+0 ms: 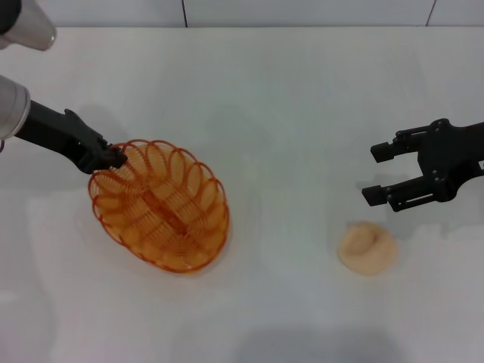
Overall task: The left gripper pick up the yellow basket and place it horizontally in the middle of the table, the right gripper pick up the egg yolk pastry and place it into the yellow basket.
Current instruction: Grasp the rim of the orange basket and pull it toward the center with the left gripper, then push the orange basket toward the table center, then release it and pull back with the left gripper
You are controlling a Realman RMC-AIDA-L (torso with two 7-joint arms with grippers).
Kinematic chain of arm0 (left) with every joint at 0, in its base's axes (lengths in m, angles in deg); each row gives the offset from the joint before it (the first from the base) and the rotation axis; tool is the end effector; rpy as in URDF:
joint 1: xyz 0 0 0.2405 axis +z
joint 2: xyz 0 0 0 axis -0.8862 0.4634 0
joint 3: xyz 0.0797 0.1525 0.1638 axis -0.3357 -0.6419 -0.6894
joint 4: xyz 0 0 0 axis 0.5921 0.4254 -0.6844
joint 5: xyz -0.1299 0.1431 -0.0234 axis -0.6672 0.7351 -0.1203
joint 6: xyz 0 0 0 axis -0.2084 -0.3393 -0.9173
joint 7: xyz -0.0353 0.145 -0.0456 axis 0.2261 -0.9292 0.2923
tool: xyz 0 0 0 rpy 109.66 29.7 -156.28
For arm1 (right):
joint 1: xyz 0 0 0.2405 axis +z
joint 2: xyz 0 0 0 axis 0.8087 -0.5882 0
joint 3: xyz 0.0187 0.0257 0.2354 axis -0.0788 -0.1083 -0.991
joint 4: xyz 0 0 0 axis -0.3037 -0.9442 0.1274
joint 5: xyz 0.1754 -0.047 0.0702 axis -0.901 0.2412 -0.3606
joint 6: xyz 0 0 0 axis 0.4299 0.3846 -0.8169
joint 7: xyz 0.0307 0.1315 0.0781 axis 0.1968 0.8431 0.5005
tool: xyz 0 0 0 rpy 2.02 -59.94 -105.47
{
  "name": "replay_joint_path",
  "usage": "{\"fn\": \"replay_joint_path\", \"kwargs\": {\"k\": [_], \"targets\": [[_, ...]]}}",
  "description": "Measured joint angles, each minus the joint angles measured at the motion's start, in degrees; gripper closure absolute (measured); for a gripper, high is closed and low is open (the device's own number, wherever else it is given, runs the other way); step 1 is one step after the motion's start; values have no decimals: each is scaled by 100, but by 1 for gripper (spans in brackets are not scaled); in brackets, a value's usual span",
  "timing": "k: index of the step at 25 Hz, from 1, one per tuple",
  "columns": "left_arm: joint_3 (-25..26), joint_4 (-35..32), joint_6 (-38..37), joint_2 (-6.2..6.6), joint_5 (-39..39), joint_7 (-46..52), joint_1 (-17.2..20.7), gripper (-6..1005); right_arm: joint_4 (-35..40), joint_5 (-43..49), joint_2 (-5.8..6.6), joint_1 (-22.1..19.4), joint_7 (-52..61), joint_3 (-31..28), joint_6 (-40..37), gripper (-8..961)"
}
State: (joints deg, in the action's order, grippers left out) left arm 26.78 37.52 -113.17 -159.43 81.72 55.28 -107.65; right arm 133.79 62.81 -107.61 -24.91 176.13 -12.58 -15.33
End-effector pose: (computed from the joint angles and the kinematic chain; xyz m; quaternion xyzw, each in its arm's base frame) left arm -0.2472 0.3724 0.0325 -0.9539 -0.2484 0.1004 0.1354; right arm 0.1806 0.3169 0.0382 -0.9813 0.1541 0.0927 0.0690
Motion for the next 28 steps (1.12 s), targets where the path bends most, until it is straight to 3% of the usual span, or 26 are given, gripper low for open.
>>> {"fn": "replay_joint_path", "kwargs": {"k": [16,23,28], "targets": [[55,-811,-966,60,-1313,607,459,925,-12,0,0,3,2,4,21,172],[107,-926,-1092,25,-1363,1346,517,928,-7,0,-5,15,2,4,21,172],[65,-937,-1123,74,-1208,2040,511,927,-3,0,-9,44,44,4,4,172]]}}
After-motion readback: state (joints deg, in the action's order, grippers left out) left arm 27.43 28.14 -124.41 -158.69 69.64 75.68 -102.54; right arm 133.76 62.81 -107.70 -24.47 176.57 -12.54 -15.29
